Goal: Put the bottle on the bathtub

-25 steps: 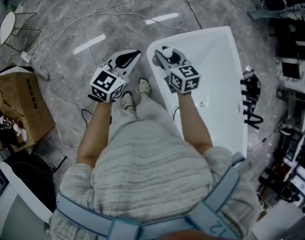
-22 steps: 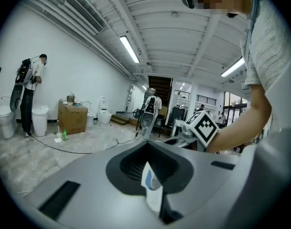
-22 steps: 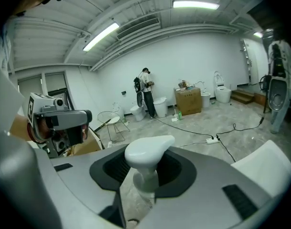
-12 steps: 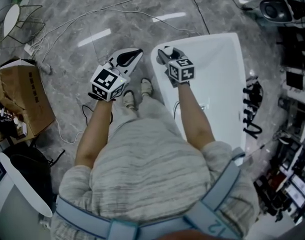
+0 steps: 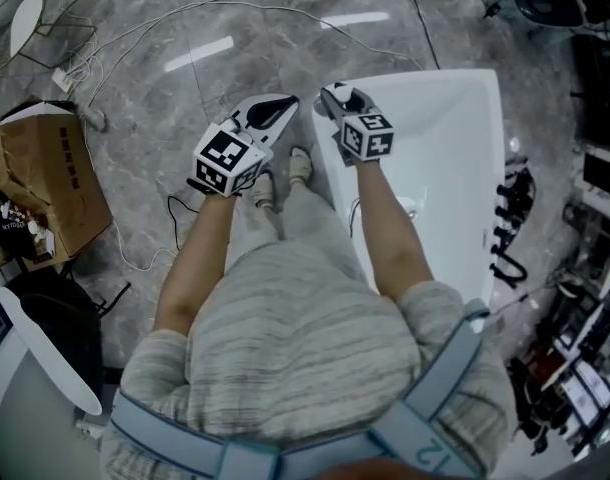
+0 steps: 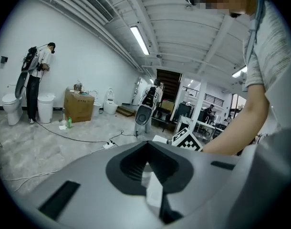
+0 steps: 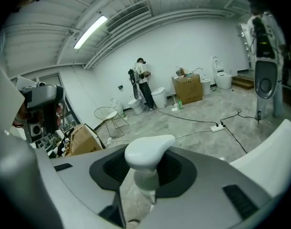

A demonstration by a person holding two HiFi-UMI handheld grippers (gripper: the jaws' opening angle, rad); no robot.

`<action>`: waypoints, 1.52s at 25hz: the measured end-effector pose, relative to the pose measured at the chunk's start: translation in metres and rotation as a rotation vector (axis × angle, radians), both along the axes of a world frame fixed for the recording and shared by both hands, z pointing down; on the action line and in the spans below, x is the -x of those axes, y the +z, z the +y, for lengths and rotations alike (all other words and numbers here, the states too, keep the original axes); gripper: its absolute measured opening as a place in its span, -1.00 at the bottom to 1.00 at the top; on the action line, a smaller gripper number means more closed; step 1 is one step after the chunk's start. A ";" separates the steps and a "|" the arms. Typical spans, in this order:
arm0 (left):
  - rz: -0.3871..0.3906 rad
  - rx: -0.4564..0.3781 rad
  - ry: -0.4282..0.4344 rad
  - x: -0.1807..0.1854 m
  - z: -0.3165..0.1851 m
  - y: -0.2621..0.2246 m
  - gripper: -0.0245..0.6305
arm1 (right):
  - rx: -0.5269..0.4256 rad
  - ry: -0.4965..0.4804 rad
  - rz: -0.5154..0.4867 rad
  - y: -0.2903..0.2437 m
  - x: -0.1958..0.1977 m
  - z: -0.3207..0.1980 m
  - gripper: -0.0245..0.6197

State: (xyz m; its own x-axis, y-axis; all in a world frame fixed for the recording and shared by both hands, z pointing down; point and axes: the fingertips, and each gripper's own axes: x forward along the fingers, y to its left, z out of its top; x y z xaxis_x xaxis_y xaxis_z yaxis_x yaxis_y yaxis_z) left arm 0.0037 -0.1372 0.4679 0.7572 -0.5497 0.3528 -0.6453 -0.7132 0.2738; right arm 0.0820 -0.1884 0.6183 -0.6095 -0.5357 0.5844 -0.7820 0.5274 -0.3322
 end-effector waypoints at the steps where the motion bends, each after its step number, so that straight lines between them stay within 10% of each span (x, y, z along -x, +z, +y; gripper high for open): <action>1: 0.002 0.006 0.001 -0.001 -0.001 0.003 -0.92 | 0.003 0.000 -0.002 0.004 0.001 -0.001 -0.50; 38: 0.012 0.069 0.025 -0.003 -0.006 0.034 -0.92 | -0.026 -0.014 0.129 0.057 0.005 0.012 -0.50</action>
State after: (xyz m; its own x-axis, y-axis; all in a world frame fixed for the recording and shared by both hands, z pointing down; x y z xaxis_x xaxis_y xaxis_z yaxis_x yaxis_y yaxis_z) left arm 0.0071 -0.1433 0.5015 0.7749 -0.5052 0.3800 -0.6239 -0.7081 0.3308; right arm 0.0770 -0.1762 0.6755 -0.5375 -0.5438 0.6445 -0.8099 0.5457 -0.2150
